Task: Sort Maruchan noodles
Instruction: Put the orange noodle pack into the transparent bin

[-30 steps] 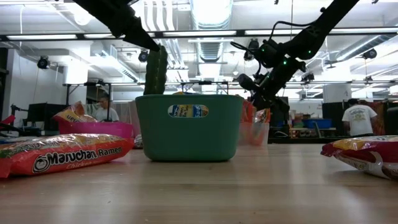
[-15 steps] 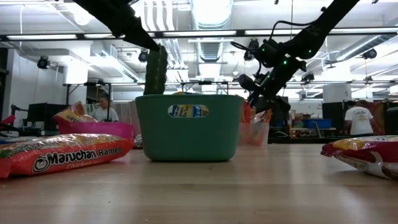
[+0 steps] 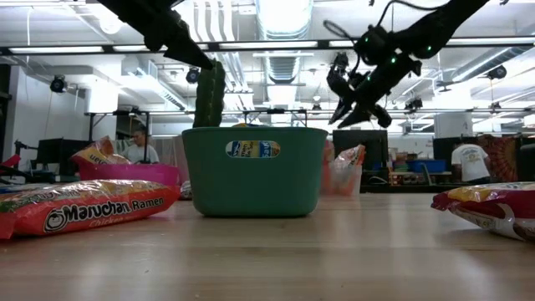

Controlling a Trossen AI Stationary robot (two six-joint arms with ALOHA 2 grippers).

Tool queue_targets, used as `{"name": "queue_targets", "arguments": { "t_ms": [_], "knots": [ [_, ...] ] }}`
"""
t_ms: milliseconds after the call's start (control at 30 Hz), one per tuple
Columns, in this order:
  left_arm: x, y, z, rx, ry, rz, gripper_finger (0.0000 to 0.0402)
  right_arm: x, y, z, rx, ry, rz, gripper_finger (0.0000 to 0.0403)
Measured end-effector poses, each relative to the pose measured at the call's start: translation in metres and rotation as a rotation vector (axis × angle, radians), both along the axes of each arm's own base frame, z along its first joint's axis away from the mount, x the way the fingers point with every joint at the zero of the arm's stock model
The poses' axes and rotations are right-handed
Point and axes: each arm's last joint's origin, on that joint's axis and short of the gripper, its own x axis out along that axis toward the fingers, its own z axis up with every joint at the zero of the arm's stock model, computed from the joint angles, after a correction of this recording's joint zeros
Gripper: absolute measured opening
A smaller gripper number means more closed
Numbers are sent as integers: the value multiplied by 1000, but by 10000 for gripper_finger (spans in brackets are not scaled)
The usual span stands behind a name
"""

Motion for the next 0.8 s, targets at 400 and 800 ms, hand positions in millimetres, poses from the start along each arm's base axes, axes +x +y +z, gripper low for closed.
{"name": "queue_targets", "arguments": {
  "t_ms": [400, 800],
  "knots": [
    [2, 0, 5, 35, -36, -11, 116, 35, 16, 2, -183, -43, 169, 15],
    [2, 0, 5, 32, -39, -10, 116, 82, -16, -29, -247, 65, 218, 9]
  ]
}}
